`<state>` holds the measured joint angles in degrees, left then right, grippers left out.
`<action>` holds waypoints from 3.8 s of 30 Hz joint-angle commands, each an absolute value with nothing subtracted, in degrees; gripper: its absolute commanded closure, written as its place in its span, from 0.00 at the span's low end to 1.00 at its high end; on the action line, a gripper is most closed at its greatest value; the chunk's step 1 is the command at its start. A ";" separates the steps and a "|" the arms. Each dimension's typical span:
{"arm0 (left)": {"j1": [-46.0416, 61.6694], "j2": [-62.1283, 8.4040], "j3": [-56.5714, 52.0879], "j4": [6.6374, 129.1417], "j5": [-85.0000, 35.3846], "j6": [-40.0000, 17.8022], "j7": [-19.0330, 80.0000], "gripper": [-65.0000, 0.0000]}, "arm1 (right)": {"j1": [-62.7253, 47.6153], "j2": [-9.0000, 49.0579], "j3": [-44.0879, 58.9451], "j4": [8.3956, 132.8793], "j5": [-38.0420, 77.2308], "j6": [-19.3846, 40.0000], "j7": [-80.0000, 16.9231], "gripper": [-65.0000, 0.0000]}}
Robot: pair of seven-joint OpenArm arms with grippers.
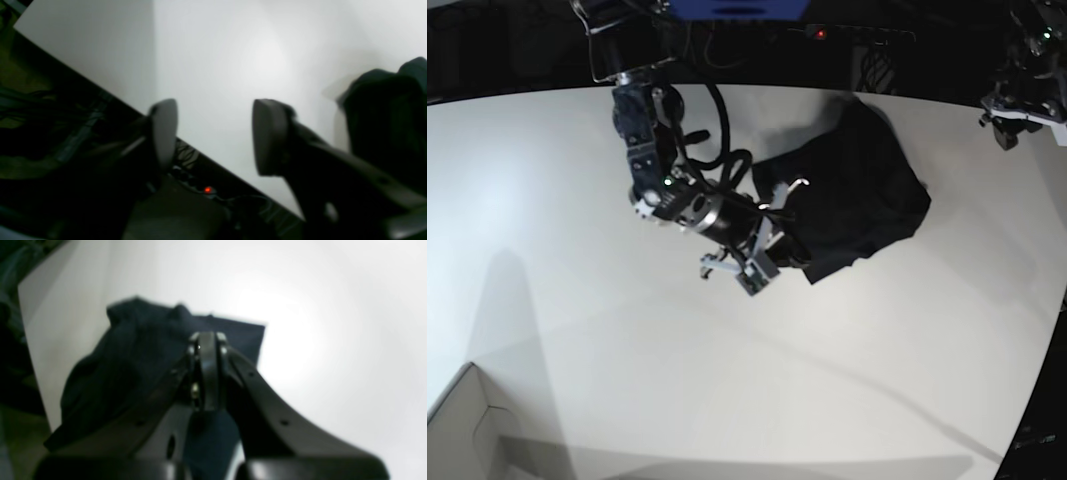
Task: Layout the t-shirt on the table in an organized manner, then fold the t-shirt properly
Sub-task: 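Release the bundle with the right gripper and pull it back, then grasp the bundle edge with the left gripper, then drag the folded bundle with the left gripper toward the table center and square it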
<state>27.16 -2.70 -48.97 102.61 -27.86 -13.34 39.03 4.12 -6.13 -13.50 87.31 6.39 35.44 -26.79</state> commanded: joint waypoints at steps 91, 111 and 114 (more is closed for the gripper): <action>-0.57 -11.56 -10.15 77.49 -34.42 -24.75 54.64 1.00 | -14.55 4.09 20.26 107.65 7.87 40.00 -29.85 1.00; -25.98 -16.13 43.74 76.70 -12.79 -24.84 43.38 1.00 | -14.46 1.19 33.89 107.65 7.87 40.00 -29.85 1.00; -28.18 -16.04 51.12 76.70 -7.34 -24.92 40.31 1.00 | -14.55 1.10 36.00 107.56 7.87 40.00 -29.85 1.00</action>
